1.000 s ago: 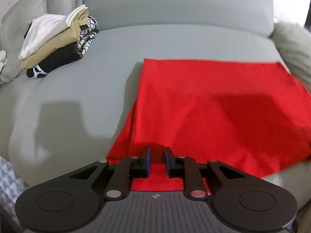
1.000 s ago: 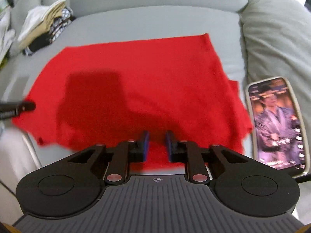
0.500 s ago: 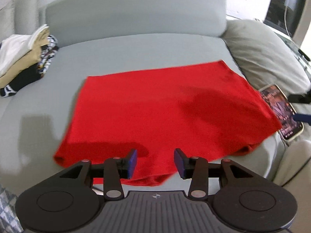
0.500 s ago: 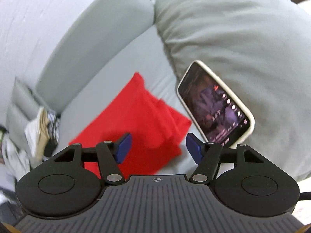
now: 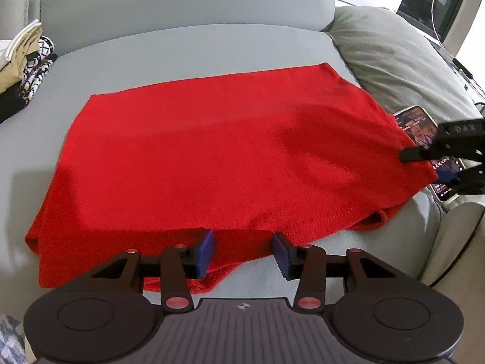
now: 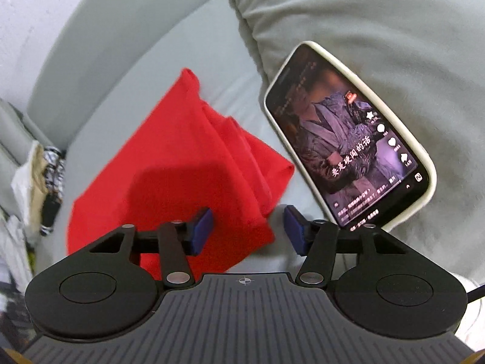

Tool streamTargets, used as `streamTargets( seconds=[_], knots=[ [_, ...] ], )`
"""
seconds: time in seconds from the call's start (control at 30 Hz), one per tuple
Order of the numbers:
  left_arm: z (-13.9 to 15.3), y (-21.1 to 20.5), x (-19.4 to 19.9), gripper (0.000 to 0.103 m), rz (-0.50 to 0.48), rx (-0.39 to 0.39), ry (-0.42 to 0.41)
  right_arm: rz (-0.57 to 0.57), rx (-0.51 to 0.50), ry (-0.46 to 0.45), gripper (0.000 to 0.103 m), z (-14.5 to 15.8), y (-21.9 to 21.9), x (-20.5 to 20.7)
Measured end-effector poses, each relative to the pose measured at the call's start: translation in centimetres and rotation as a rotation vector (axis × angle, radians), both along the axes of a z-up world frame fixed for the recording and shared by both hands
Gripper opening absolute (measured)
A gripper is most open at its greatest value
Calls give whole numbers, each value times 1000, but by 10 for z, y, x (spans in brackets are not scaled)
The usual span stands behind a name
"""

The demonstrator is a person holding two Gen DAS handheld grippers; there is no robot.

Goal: Fold clothes
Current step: 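Grasp the red shirt corner with the right tool and lift it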

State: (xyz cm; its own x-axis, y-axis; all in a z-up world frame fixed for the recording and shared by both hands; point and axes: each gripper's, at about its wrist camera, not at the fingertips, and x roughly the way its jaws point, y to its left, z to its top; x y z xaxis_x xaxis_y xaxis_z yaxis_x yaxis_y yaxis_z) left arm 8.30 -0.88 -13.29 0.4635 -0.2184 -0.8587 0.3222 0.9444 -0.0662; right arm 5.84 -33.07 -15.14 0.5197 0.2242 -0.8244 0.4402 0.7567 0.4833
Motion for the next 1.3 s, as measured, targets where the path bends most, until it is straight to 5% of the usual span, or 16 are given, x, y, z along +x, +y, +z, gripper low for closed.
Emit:
streamTargets(
  seconds=[0.23,0.37,0.43,0.47,0.57,0.73,0.93,1.1,1.2,1.3],
  knots=[
    [-1,3,-1,44,4,-23,-4,-84,35,-95,77,-21,-3,12],
    [-2,7,-2,44,11,-54,-8,-174,12,-131,61,-25,-2,7],
    [-2,9,-4,44,10,-63,-11,-194,-8,-141,39,-22,-1,4],
    [-2,8,-5,44,5,-62,-13,-176,-1,-158,14,-20,0,3],
    [-2,6,-5,44,-20,-64,-17,-123,6,-205,14,-12,2,2],
    [10,18,-4,37,-2,-106,-8,-41,-204,-169,13,15,27,11],
    [60,88,-16,39,177,-248,-100,171,-545,-210,12,81,109,33],
    [91,177,-36,41,416,-280,-165,391,-675,-330,12,119,217,54],
    [92,213,-48,41,517,-284,-176,540,-695,-377,13,119,289,60],
    [79,230,-57,41,574,-308,-134,675,-690,-349,13,87,350,63]
  ],
)
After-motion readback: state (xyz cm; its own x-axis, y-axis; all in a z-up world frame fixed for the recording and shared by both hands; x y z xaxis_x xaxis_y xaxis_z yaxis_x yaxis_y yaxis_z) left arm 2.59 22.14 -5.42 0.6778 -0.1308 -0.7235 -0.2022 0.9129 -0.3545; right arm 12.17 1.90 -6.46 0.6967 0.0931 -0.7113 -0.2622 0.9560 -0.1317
